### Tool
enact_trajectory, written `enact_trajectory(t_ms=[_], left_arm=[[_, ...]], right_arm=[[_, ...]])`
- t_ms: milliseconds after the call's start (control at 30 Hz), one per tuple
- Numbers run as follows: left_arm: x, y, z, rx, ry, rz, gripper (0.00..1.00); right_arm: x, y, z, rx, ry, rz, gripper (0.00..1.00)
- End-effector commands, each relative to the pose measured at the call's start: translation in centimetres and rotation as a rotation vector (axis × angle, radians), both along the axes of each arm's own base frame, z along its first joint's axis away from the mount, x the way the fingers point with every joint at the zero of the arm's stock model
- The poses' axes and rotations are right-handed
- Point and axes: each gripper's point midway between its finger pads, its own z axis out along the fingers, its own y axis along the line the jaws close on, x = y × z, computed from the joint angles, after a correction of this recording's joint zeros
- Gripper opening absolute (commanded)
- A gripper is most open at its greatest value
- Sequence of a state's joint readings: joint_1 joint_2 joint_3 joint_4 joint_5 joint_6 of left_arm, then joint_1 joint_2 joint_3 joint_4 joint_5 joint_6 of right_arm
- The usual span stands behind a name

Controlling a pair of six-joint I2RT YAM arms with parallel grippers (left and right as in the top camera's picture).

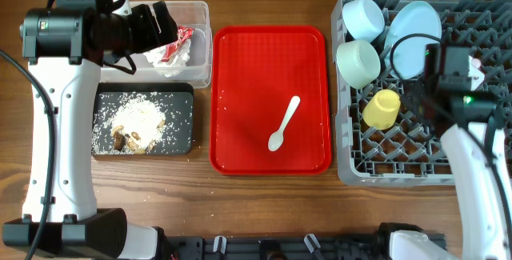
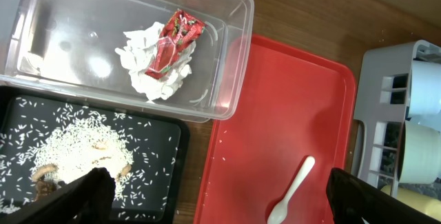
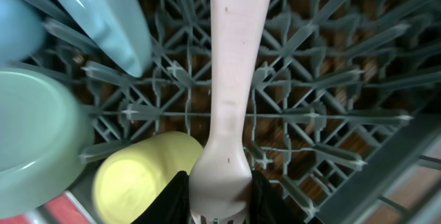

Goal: Sort waste into correct bins and load items into the dishwasher rack
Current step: 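Carry the fork into the rack and release it, then move the right gripper back and grasp the white spoon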

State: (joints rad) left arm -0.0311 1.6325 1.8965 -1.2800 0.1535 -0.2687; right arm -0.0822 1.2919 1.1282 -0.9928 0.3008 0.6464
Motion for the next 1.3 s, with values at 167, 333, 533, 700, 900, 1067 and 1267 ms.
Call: enact_trajectory(t_ms=[167, 333, 533, 700, 900, 1067, 1267], left_arm=[[0.1, 0.4, 0.2, 0.003, -0.006, 0.018, 1.00], [0.1, 0.4, 0.2, 0.003, -0.006, 0.018, 1.00], [0.1, 0.4, 0.2, 0.003, -0.006, 0.018, 1.00], [0.1, 0.4, 0.2, 0.003, -0.006, 0.018, 1.00], [0.1, 0.4, 0.2, 0.003, -0.006, 0.018, 1.00], [0.1, 0.4, 0.2, 0.003, -0.006, 0.018, 1.00], [0.1, 0.4, 0.2, 0.003, -0.006, 0.018, 1.00]], right_arm=[[1.0, 0.4, -3.5, 0.189, 0.081, 0.059, 0.24], [0.7, -0.6, -3.5, 0.209, 0.068, -0.015, 0.25], [0.8, 0.0, -3.0, 0.266, 0.053, 0.038, 0.84], [1.8, 3.2, 1.2, 0.328, -0.089, 0.240, 0.85], [1.4, 11.1, 6.2, 0.348, -0.233, 0.525, 0.84], [0.4, 18.3, 5.0, 0.398, -0.174, 0.631, 0.80], [-1.4, 24.9, -1.3, 0.398, 0.047, 0.559, 0.76]])
